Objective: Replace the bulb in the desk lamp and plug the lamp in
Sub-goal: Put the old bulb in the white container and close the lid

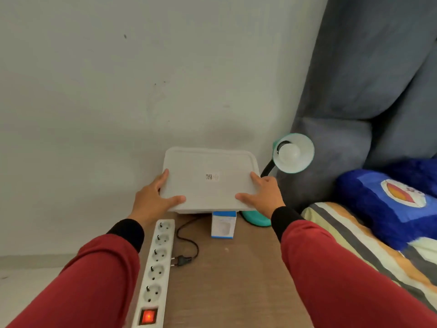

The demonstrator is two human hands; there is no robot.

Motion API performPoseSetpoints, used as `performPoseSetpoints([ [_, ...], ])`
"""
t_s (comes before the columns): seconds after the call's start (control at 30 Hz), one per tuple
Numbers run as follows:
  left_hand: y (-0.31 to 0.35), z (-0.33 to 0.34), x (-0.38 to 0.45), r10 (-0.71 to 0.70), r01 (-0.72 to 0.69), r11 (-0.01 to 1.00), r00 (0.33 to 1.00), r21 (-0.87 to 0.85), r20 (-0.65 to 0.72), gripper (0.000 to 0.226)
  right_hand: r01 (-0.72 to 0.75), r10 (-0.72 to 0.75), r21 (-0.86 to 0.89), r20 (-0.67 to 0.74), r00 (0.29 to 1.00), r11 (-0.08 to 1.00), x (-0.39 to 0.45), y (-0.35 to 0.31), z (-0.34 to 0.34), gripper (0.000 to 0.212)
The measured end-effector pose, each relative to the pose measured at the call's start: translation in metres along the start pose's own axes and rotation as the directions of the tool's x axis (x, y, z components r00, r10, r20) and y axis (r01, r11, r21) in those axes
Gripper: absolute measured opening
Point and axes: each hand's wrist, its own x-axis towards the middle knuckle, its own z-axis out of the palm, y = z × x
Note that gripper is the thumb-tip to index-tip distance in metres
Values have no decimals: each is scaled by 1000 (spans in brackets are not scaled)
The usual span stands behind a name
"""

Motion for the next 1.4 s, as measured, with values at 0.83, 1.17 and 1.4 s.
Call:
performPoseSetpoints([
  [0.83, -24, 26, 154, -200, 201, 980, 965, 9, 168, 91, -43, 64, -177, 113, 992, 983, 162, 5, 31, 91],
  [1.17, -32, 37, 157, -179, 171, 983, 974, 68, 138, 81, -44, 76, -227, 130, 989, 973, 157, 14, 45, 68],
  [1.4, -39, 47, 155, -149, 150, 989, 986, -4, 77, 75, -12, 51, -252, 150, 987, 968, 160, 24, 53, 53],
])
